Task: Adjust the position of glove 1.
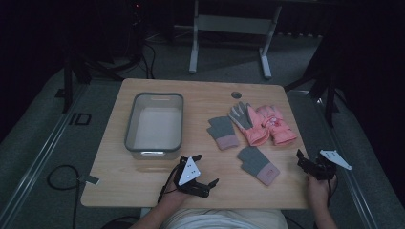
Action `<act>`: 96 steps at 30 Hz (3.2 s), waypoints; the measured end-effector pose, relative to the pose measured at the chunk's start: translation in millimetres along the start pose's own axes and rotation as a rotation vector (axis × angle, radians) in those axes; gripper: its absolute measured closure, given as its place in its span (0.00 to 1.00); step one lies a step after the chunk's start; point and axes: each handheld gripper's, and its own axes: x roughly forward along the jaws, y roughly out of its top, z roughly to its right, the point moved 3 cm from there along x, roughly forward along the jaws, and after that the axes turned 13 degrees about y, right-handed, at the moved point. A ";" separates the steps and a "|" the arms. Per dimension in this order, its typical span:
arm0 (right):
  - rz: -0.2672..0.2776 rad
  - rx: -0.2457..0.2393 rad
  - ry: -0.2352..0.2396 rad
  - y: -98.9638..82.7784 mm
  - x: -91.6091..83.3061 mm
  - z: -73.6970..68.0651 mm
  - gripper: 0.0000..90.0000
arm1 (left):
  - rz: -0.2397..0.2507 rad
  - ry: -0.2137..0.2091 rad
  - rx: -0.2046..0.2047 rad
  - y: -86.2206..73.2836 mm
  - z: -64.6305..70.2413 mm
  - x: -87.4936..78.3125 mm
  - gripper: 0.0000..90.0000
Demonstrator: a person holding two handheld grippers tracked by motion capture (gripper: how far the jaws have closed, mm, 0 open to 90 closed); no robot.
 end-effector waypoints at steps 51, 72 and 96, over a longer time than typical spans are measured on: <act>-0.014 -0.003 0.018 49.5 -11.6 -2.9 0.16 | -0.007 -0.019 0.008 0.2 0.3 0.7 0.00; -0.003 -0.083 0.167 103.9 9.5 -52.5 0.13 | -0.003 -0.013 0.024 0.3 2.5 0.1 0.00; -0.058 -0.193 0.286 128.0 43.1 -110.8 0.13 | -0.007 -0.019 0.029 0.4 3.7 0.2 0.00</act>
